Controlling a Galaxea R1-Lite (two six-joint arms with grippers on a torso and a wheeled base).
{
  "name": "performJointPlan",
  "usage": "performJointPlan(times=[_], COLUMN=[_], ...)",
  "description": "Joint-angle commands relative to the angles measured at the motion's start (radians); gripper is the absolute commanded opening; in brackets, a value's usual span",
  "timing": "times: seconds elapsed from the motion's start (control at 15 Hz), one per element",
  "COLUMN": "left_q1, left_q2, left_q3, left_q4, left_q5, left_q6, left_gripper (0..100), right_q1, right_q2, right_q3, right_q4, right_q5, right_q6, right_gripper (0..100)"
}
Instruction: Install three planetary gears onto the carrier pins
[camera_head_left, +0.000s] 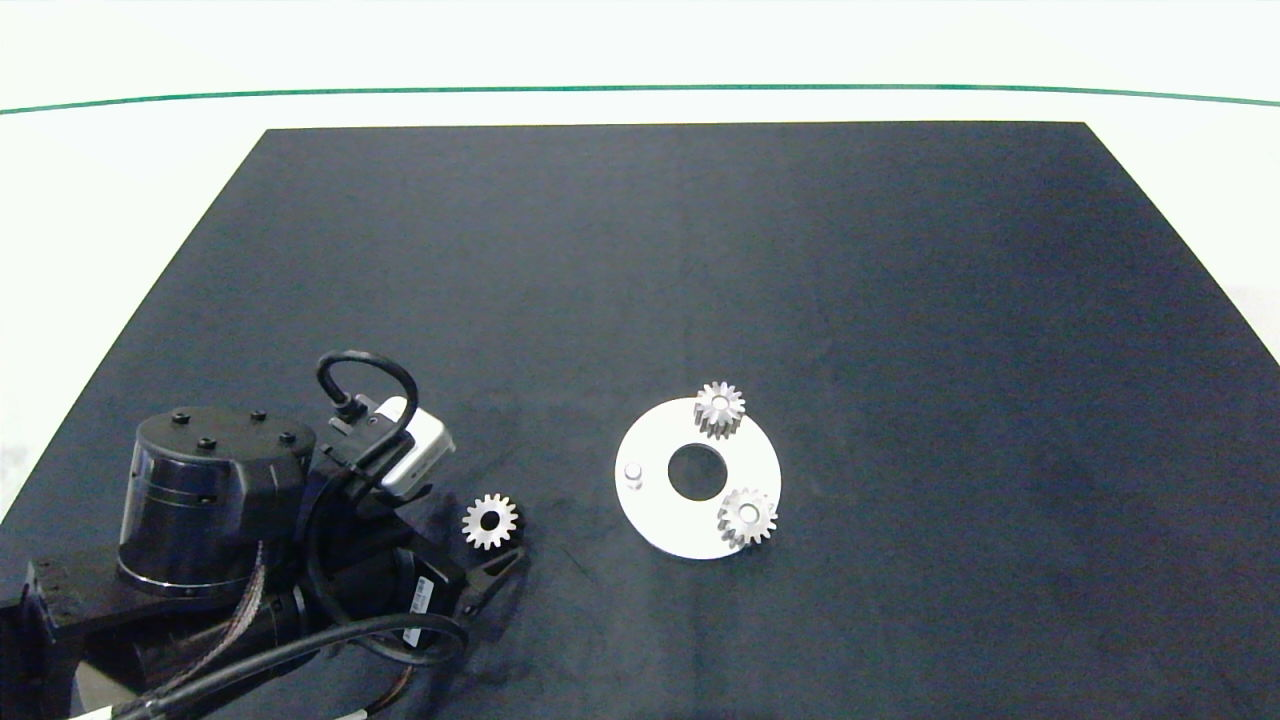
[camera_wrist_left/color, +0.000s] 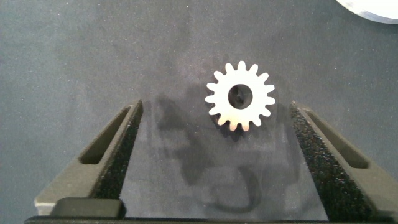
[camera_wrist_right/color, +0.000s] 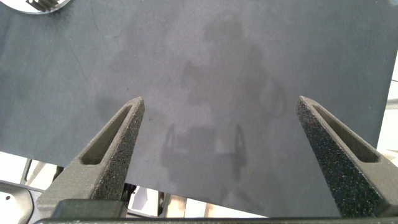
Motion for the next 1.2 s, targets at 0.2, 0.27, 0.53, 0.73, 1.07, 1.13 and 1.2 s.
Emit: performJointPlan(times=[0.2, 0.27, 0.53, 0.73, 1.07, 1.13, 1.2], left_q1=[-0.002, -0.006, -0.042, -0.046, -0.045, -0.046, -0.046], left_q2=[0.015, 0.016, 0.021, 0.033, 0.033, 0.033, 0.033], left_q3=[-0.002, -0.002, -0.002, -0.002, 0.005, 0.007, 0.007], left_q4=[-0.008, -0.008, -0.008, -0.033, -0.045, -0.045, -0.045], left_q5=[0.001, 0.001, 0.039, 0.047, 0.052, 0.052, 0.052], left_q6=[-0.001, -0.001, -0.012, -0.013, -0.013, -0.013, -0.013], left_gripper=[85, 83, 74, 68, 59, 56, 55], right_q1=[-0.001, -0.001, 0.001, 0.001, 0.001, 0.001, 0.001], right_q2=[0.022, 0.022, 0.022, 0.022, 0.021, 0.021, 0.022], right_q3=[-0.003, -0.006, -0.005, -0.005, -0.006, -0.006, -0.006], right_q4=[-0.018, -0.018, -0.016, -0.016, -0.016, -0.016, -0.016], right_q5=[-0.004, -0.004, -0.004, -0.004, -0.004, -0.004, -0.004], right_q6=[-0.001, -0.001, -0.001, -0.001, -0.001, -0.001, -0.001], right_gripper=[100, 100, 100, 100, 100, 100, 100])
